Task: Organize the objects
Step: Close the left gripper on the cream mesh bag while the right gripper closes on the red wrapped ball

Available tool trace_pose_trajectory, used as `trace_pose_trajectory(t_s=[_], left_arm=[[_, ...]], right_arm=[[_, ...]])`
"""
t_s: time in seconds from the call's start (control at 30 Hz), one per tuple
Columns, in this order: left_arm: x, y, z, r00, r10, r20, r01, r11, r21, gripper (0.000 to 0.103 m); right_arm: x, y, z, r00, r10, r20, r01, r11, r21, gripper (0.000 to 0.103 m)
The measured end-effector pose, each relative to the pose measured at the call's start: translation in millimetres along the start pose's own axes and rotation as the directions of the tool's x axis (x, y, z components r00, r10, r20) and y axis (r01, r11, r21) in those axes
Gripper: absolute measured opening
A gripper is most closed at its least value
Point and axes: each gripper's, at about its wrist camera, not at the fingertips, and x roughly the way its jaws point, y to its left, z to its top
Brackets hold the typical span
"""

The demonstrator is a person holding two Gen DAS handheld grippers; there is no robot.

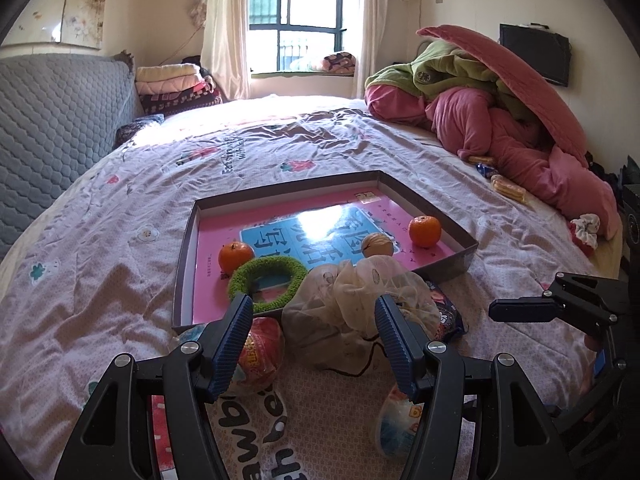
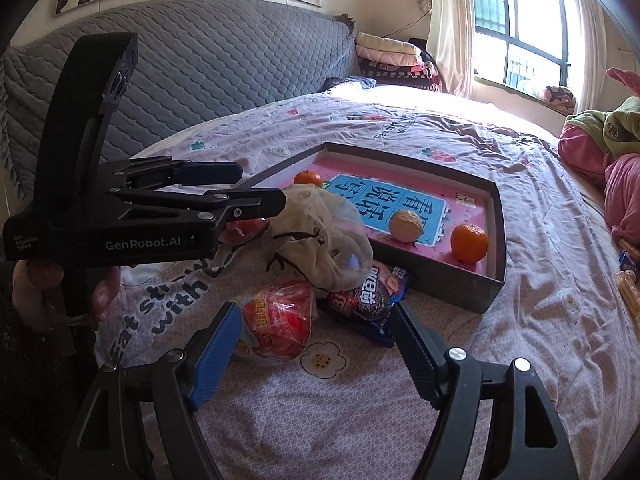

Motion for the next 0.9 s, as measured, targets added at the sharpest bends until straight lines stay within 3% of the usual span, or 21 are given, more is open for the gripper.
trace_pose_trajectory(t_s=[0.37, 0.9], left_arm=[[13, -2, -1, 1.0, 0.014, -0.014, -0.013, 1.0, 0.022, 0.065], [44, -1, 14, 0.999, -0.003, -0.051, 0.002, 1.0, -0.011, 0.065]], right_arm=[[21, 6, -7, 0.993, 0.065, -0.098, -0.063, 0.998, 0.025, 0.076], [42, 7, -3, 0.975, 0.179, -0.128, -0.16, 0.976, 0.146, 0.076]])
